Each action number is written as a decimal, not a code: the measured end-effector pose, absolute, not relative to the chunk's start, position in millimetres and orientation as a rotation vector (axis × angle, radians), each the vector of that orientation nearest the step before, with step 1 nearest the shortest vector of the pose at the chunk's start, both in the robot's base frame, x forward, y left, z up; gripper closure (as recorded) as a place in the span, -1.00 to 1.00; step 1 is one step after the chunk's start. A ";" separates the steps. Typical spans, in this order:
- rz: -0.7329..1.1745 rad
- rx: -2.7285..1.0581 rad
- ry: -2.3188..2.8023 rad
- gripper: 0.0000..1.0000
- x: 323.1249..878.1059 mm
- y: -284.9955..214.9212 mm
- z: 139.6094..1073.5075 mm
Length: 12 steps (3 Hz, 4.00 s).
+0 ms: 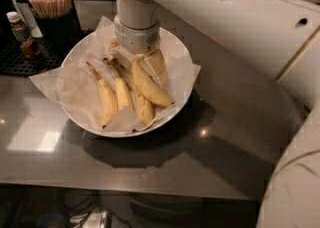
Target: Pick banana from white bowl
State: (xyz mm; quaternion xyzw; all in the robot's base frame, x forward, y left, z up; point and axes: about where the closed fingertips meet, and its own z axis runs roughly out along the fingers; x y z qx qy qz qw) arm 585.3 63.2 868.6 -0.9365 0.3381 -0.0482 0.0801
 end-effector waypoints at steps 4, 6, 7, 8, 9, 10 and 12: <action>-0.180 -2.733 1.117 0.77 584.6 52.0 879.2; -0.272 -2.492 1.323 1.00 571.0 11.0 907.0; -0.263 -2.288 1.357 1.00 539.7 -15.1 930.3; -0.272 -2.077 1.354 1.00 515.2 -50.0 956.0; -0.357 -1.893 1.286 1.00 504.5 -79.3 991.9; -0.456 -1.765 1.206 1.00 489.6 -103.4 1033.2; -0.470 -1.613 1.062 1.00 432.5 -95.5 1108.2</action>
Offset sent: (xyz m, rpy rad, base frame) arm -0.0029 -0.0013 -0.0101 0.0091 0.0252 -0.0402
